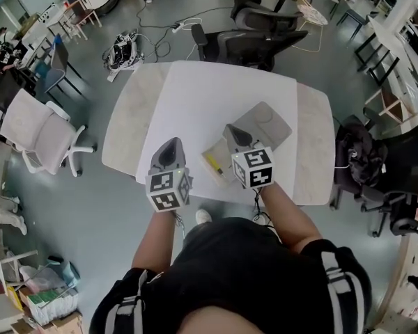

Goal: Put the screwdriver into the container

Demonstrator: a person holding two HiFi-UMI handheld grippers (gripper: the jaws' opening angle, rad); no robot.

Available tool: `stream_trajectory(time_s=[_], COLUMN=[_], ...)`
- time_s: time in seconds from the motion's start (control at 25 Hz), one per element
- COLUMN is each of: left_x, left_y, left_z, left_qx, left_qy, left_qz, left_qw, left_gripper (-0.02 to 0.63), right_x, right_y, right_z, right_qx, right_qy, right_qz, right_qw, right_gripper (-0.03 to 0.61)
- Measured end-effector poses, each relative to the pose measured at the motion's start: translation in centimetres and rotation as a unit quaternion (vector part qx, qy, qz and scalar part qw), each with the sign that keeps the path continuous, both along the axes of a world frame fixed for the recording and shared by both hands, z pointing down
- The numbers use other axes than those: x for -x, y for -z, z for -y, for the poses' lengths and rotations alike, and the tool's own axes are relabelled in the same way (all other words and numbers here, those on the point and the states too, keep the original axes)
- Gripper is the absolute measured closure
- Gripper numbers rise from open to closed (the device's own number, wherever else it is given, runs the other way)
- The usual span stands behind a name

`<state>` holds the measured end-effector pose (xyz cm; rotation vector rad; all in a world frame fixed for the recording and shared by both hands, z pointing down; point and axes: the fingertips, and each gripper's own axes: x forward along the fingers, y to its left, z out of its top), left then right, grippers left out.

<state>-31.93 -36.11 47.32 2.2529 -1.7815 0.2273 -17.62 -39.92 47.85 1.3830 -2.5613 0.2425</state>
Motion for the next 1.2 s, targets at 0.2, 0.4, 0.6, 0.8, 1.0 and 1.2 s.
stream_trajectory(time_s=[0.2, 0.4, 0.6, 0.8, 1.0, 1.2], left_x=[-1.7, -4.2, -5.8, -6.7, -6.8, -6.2], left_y=[2.3, 4.3, 5.8, 7.6, 8.4, 8.4], left_z=[-0.4, -1.1, -1.9, -3.0, -3.4, -3.7], left_qx=[-0.033, -0.061, -0.085, -0.105, -0.115, -0.113], left_qy=[0.015, 0.022, 0.018, 0.019, 0.029, 0.04], left_qz=[0.002, 0.009, 0.017, 0.016, 0.02, 0.021], left_qw=[0.9993, 0.9979, 0.9961, 0.9942, 0.9927, 0.9926], left_gripper=[0.607, 0.607, 0.607, 0.607, 0.607, 0.607], right_x=[-3.0, -7.2, -9.0, -9.3, -9.8, -9.6], right_y=[6.9, 10.8, 12.0, 12.0, 12.0, 11.6], right_z=[-1.1, -2.4, -3.5, -3.8, -4.1, -4.3], right_qx=[-0.086, -0.158, -0.177, -0.167, -0.169, -0.17], right_qy=[-0.01, -0.023, -0.028, -0.019, -0.008, -0.002], right_qz=[0.063, 0.089, 0.083, 0.096, 0.101, 0.09], right_qw=[0.994, 0.983, 0.98, 0.981, 0.98, 0.981], right_gripper=[0.568, 0.568, 0.568, 0.568, 0.568, 0.568])
